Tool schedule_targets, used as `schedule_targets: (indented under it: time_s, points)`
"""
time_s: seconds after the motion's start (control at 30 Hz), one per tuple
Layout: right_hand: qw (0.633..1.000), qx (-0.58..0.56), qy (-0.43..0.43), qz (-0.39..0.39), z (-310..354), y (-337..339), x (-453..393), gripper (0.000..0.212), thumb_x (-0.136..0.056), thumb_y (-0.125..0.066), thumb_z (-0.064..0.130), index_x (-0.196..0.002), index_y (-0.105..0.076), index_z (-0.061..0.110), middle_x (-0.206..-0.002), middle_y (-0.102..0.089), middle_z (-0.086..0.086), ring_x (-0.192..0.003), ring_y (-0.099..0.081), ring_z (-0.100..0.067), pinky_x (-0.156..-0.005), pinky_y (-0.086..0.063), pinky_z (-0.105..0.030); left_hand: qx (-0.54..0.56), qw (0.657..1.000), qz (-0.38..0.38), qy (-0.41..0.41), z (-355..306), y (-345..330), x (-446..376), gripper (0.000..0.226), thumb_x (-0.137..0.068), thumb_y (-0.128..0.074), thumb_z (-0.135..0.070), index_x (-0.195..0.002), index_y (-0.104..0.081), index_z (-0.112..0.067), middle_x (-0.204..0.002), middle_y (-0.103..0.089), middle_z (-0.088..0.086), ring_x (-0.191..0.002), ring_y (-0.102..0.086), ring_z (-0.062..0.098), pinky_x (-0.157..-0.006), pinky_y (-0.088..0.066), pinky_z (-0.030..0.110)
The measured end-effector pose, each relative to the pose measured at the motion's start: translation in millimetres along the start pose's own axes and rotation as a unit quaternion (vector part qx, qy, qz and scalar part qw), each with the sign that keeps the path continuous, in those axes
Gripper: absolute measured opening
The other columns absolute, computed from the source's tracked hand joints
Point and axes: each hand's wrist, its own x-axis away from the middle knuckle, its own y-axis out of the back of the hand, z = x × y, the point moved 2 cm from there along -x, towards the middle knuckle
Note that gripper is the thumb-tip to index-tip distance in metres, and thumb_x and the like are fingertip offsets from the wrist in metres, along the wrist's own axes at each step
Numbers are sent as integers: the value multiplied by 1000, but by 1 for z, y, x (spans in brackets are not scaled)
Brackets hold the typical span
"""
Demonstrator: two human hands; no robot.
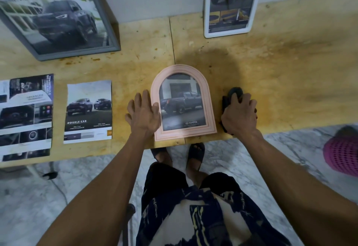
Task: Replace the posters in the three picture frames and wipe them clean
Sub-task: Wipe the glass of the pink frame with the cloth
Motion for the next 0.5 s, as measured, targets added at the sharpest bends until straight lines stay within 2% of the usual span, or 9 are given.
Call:
schedule_targets:
  time_s: [0.1, 0.17, 0.23, 0.3, 0.37, 0.43, 0.5]
  points:
    - [999, 33, 5, 26, -2, -16, 4, 69, -89, -18, 33, -142, -34, -9, -133, -38, -35, -108, -44, -46, -91, -22, -49, 7, 1000, -4, 21, -1, 0, 10, 59, -101, -41, -44, -153, -22, -22, -162, -17, 5, -147, -11, 33, -111, -17, 59]
    - [998, 38, -3, 45, -4, -20, 3, 76, -86, -12, 36, -144, -28, -10, -138, -34, -36, -114, -41, -48, -94, -22, -52, 15, 1000, -8, 25, -3, 1, 17, 58, -101, -43, -43, -151, -26, -21, -160, -20, 6, -146, -13, 33, -111, -19, 58]
    - [998, 33, -9, 51, -3, -15, 6, 73, -90, -19, 37, -148, -21, -7, -144, -27, -33, -122, -35, -47, -100, -26, -52, 21, 999, -15, 19, -4, 1, 23, 55, -100, -44, -43, -148, -30, -20, -158, -23, 8, -143, -17, 34, -109, -21, 58]
    - [999, 20, -26, 40, 1, -5, 10, 69, -95, -32, 39, -150, -19, -1, -148, -24, -25, -127, -32, -43, -98, -36, -51, 27, 999, -17, 16, -5, 0, 28, 51, -100, -44, -43, -145, -35, -20, -154, -27, 9, -140, -20, 35, -107, -24, 58]
    - [999, 13, -34, -6, 11, 9, 13, 64, -92, -44, 37, -144, -29, 3, -142, -30, -20, -121, -36, -40, -88, -42, -50, 34, 999, -18, 22, -6, 0, 29, 47, -100, -44, -43, -140, -40, -19, -150, -31, 10, -137, -23, 35, -106, -26, 57]
    - [998, -6, 7, -61, 25, 19, 15, 46, -88, -49, 28, -127, -43, 5, -127, -41, -20, -110, -41, -39, -80, -41, -47, 43, 998, -20, 28, -9, 1, 29, 44, -101, -44, -42, -137, -46, -18, -146, -34, 11, -135, -25, 35, -105, -28, 55]
    - [995, -57, 60, -56, 39, 19, 13, 35, -89, -48, 21, -120, -46, 4, -121, -45, -20, -108, -42, -39, -81, -40, -47, 54, 998, -19, 38, -12, 4, 28, 39, -101, -44, -40, -132, -53, -17, -141, -38, 12, -132, -28, 36, -105, -29, 52]
